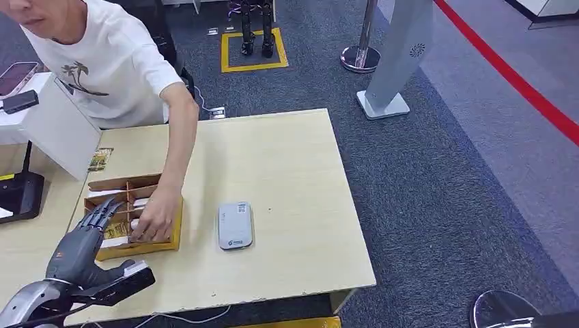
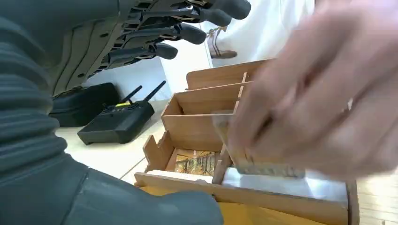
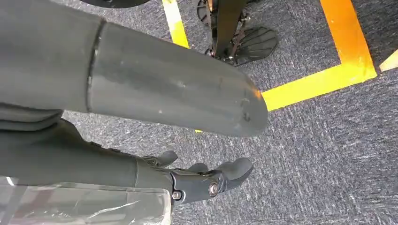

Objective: Pass the card to the sensor for recognition and then transmit it.

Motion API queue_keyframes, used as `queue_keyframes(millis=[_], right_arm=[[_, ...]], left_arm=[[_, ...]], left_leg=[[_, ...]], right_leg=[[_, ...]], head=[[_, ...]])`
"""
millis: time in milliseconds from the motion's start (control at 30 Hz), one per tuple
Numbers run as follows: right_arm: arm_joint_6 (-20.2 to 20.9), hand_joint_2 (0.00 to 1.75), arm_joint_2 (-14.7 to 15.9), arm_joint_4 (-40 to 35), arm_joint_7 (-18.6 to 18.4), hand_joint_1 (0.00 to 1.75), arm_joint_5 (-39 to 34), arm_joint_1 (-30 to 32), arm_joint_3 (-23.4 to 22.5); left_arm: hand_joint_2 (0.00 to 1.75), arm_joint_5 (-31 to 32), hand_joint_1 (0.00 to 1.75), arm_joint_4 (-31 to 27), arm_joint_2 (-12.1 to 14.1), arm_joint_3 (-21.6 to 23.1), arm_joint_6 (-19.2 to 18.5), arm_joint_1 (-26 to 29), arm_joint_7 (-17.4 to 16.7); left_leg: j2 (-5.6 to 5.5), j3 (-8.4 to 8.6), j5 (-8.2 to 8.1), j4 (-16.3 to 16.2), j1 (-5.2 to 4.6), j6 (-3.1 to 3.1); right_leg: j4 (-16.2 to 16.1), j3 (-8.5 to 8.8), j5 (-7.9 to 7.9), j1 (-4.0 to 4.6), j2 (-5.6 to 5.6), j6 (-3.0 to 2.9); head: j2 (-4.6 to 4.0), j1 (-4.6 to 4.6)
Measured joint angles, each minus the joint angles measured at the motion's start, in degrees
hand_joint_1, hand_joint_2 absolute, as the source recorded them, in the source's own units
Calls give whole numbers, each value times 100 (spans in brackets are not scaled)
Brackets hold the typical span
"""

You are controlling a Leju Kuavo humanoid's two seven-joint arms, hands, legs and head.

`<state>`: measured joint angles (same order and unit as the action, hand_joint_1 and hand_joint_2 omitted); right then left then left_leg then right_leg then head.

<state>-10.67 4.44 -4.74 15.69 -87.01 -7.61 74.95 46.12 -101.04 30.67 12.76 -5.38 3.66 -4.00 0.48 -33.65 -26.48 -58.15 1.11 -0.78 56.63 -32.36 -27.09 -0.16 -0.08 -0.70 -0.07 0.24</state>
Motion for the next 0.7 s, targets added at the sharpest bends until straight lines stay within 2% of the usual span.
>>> queue_keyframes(millis=[700], right_arm=[[0,0,0,0,-26,0,0,-3,0]], left_arm=[[175,31,0,0,0,0,0,0,9]], left_leg=[[0,0,0,0,0,0]], right_leg=[[0,0,0,0,0,0]], head=[[0,2]])
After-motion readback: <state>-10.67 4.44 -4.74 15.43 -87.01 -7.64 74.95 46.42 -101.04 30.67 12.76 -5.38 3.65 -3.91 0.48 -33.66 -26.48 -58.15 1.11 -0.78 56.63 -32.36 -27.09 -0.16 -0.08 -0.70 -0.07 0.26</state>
